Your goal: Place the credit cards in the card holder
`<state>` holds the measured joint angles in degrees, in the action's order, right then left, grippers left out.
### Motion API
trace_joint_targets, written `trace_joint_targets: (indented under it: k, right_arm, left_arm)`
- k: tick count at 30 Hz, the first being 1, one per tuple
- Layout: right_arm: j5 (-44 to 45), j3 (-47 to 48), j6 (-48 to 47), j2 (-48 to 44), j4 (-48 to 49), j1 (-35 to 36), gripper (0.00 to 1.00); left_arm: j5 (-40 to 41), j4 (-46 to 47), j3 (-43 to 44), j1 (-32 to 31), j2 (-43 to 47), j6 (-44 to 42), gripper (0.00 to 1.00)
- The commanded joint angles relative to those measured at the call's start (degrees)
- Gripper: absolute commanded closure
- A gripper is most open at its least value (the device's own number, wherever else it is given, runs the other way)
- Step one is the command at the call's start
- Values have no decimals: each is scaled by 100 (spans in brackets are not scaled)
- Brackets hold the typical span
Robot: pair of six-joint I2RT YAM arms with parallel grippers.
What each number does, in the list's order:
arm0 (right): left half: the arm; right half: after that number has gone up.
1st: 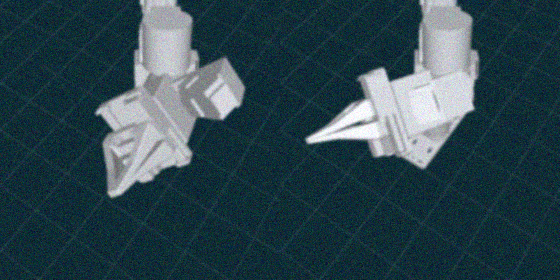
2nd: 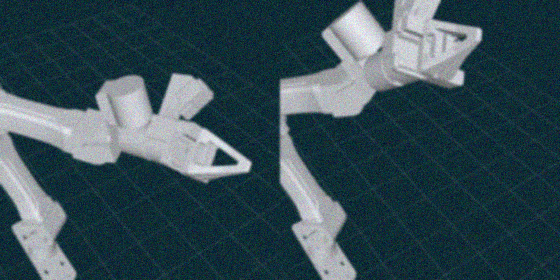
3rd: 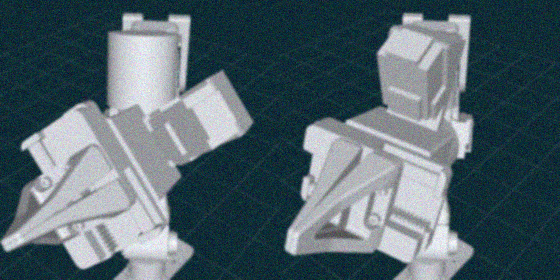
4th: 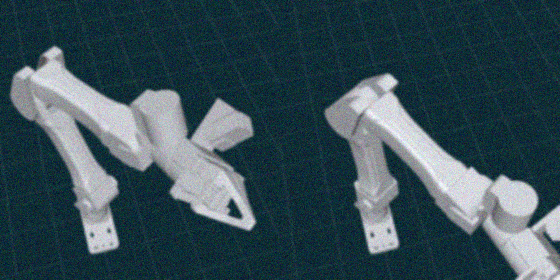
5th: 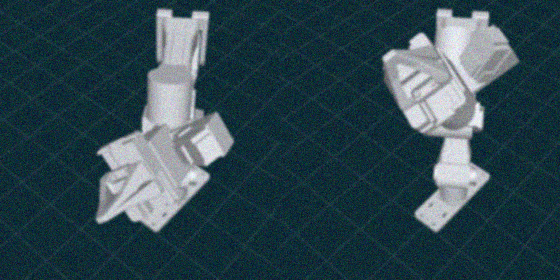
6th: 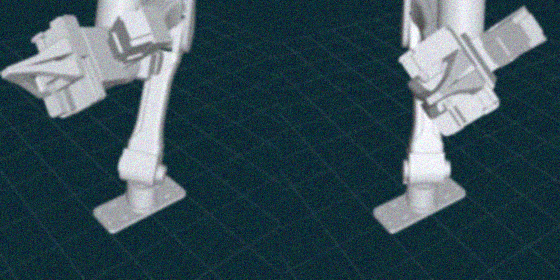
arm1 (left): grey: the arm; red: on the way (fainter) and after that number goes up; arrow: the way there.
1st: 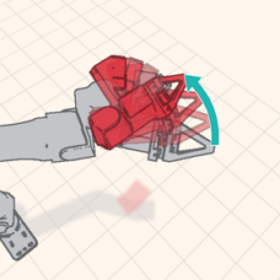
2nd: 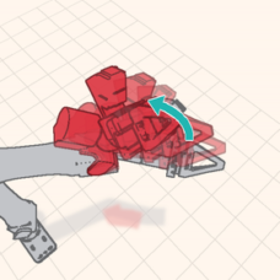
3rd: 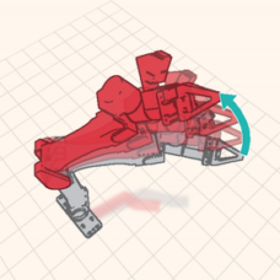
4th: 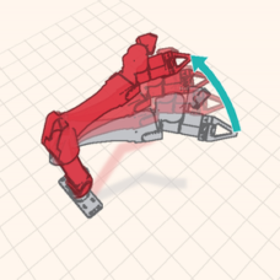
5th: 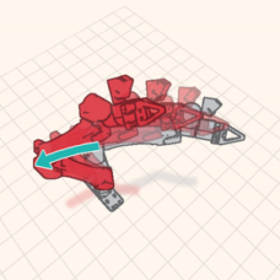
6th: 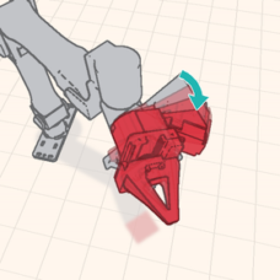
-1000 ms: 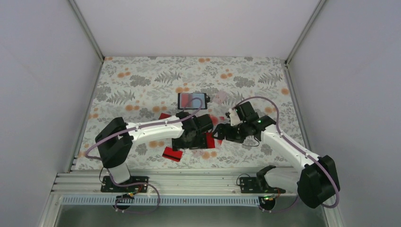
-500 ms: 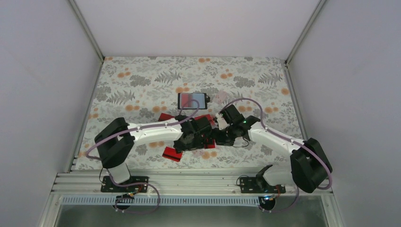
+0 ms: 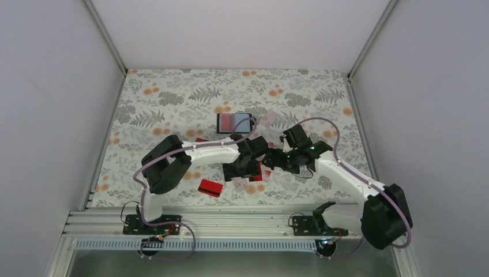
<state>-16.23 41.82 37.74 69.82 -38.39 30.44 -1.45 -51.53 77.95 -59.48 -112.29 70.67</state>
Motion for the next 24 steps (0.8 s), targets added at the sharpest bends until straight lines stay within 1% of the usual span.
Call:
trace_joint_targets:
  k: [1,5,10,16,24]
  right_arm:
    - [79,-118,48,-447,44,-339,5]
    - [-48,-211,20,-607,69,-406,6]
    - [-106,-339,-19,-739,64,-450,6]
    - [-163,-418,-54,-805,92,-468,6]
    - [-230,-400,-119,-750,128,-486,6]
  left_arm:
    - [-152,41,159,40,-200,-142,11]
    - [-130,-234,280,42,-313,-61,13]
    - [11,-46,-130,42,141,215,18]
    - [229,-30,-245,40,412,296,18]
    - [90,39,-355,57,283,296,18]
